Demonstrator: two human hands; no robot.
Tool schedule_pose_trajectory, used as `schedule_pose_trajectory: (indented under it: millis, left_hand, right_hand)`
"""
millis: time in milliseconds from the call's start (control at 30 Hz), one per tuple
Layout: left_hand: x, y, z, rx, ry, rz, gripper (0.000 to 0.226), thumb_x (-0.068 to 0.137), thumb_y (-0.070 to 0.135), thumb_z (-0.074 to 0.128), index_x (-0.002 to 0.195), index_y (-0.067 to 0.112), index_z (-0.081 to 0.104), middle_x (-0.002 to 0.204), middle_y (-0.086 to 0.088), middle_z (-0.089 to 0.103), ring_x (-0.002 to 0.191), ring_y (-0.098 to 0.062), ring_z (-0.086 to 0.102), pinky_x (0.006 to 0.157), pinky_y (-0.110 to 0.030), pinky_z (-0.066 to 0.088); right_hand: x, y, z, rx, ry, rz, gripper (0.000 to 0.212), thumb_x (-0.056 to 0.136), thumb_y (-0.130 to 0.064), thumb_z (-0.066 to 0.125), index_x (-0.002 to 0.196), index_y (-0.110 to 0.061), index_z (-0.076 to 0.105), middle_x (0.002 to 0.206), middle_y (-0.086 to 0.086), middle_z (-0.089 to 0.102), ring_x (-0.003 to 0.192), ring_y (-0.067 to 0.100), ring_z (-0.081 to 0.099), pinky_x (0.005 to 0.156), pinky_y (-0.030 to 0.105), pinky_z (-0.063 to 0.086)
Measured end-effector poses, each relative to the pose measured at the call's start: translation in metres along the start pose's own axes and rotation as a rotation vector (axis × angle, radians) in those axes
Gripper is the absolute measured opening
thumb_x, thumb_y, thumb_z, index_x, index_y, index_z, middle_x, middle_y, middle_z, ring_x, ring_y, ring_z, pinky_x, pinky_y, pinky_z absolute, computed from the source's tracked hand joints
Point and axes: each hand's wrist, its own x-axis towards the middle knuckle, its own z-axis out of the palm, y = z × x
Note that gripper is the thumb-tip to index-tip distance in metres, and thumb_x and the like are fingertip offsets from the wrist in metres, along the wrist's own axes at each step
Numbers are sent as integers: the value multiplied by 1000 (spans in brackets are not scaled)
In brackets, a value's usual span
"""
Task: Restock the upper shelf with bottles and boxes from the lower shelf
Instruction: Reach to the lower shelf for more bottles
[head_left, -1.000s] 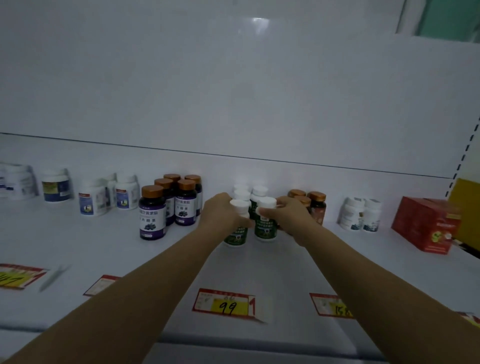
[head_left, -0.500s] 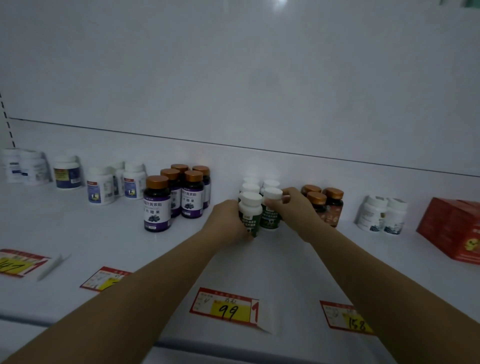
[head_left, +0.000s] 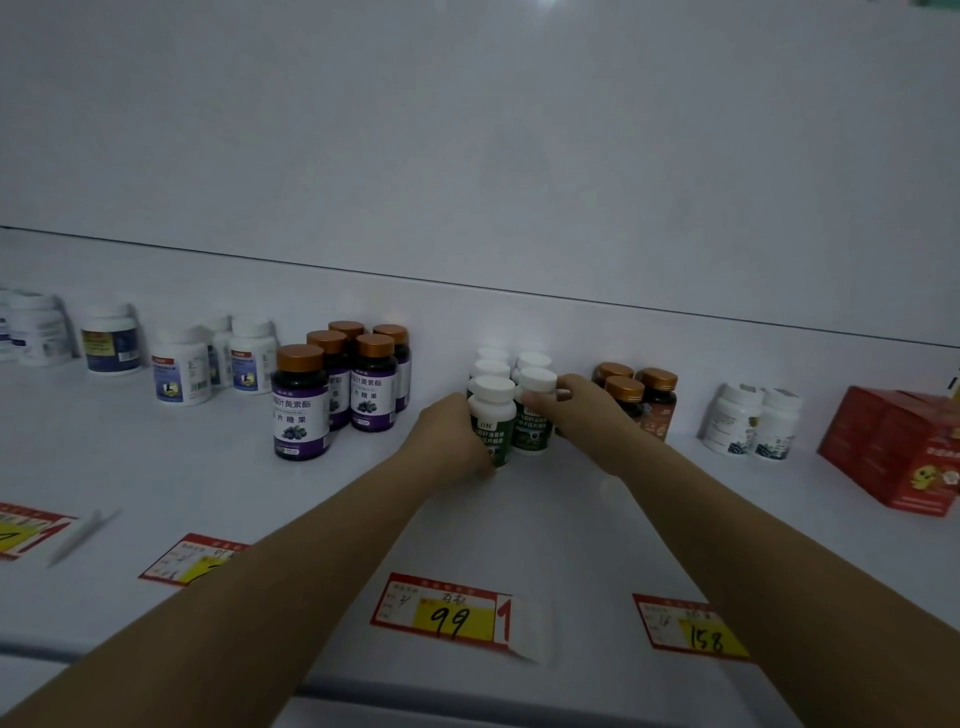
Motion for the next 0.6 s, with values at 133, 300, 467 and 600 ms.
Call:
schedule_pose_trajectory:
  millis: [133, 300, 467, 600]
  left_hand:
    - [-9, 4, -6, 99, -44, -36, 48, 78, 16, 74, 120, 6, 52, 122, -10, 59, 110, -24, 57, 76, -24, 41]
    - [-27, 8, -15, 271, -91, -61, 40, 84, 20, 68, 117, 3, 53, 120, -12, 58, 109, -24, 58, 77, -25, 44]
    - [-56, 11, -22, 422, -99, -51, 34, 89, 23, 61, 116, 3, 55, 101, -10, 54, 88, -18, 48, 75, -25, 42]
    - [-79, 17, -24, 438, -96, -45, 27, 89, 25, 60, 108, 6, 56, 87, -3, 49, 86, -19, 49, 67, -25, 40]
  right_hand:
    - [-12, -7, -5, -184, -32, 53, 47, 86, -37, 65, 118, -3, 55, 111, 10, 62, 92, 20, 57, 73, 29, 45]
    - [-43, -23, -16, -544, -64, 2, 40, 94, -25, 55, 124, 0, 53, 118, 15, 60, 102, 25, 58, 90, 32, 49]
    - [-82, -31, -26, -753, -159, -114, 39, 96, -22, 50, 130, -2, 51, 131, 15, 56, 119, 28, 54, 102, 34, 44]
    - [-101, -29, -32, -774, -175, -145, 47, 93, -26, 56, 134, -5, 48, 133, 13, 54, 120, 26, 53, 100, 32, 44]
